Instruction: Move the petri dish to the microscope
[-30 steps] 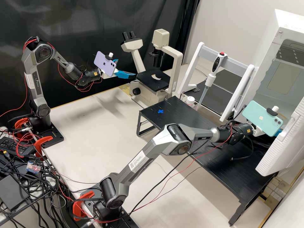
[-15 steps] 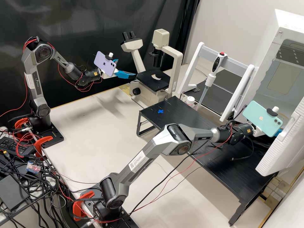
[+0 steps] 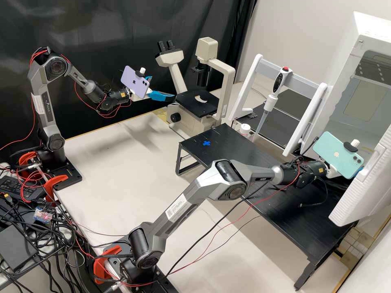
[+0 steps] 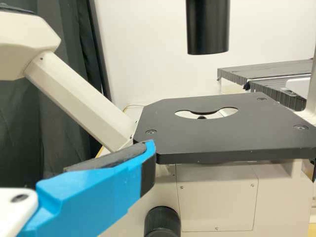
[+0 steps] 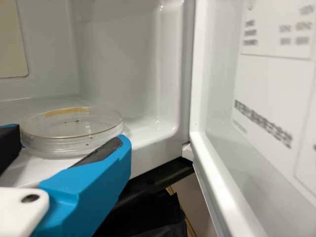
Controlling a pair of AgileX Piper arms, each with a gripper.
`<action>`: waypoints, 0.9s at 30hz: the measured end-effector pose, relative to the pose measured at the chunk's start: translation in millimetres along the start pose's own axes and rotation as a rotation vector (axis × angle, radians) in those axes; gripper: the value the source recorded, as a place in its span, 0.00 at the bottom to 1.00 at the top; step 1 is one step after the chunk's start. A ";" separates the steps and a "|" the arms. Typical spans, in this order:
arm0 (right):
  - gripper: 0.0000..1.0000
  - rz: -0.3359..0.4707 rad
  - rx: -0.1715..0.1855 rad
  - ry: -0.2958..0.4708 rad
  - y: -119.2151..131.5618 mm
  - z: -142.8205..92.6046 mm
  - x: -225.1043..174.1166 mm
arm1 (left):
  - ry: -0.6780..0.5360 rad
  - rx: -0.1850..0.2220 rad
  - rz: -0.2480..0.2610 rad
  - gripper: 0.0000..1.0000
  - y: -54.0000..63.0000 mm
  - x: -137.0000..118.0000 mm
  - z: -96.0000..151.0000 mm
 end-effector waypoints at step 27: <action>1.00 -0.001 -0.046 0.031 16.0 -1.4 -28.1 | 0.000 0.000 0.000 1.00 0.0 0.0 0.0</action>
